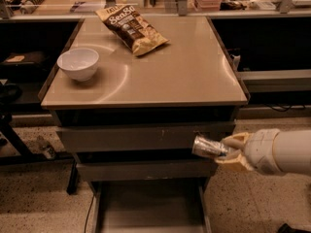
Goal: Place redbull can into bottom drawer
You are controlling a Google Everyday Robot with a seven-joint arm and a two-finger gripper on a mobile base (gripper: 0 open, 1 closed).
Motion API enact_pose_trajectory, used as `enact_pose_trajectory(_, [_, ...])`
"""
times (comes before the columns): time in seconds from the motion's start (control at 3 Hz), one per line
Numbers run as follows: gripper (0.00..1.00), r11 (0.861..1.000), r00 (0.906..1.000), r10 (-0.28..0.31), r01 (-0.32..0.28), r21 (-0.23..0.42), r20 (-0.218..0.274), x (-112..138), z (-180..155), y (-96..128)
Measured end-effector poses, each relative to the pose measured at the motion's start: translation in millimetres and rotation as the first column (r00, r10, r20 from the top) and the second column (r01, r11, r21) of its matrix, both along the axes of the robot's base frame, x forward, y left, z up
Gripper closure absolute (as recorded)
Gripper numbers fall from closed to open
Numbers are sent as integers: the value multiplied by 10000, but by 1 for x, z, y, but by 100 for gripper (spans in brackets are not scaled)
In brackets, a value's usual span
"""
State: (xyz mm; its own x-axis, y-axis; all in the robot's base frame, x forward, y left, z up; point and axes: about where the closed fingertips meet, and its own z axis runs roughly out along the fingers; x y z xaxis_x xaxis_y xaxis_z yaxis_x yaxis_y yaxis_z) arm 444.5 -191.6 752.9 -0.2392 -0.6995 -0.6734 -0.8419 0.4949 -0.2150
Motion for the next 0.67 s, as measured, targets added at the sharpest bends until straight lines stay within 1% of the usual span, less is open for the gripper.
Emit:
enact_pose_trajectory(0.33, [100, 9985, 9979, -535, 532, -93, -363, -26, -63, 3])
enact_pose_trajectory(0.67, [100, 9986, 9979, -532, 529, -93, -365, -26, -64, 3])
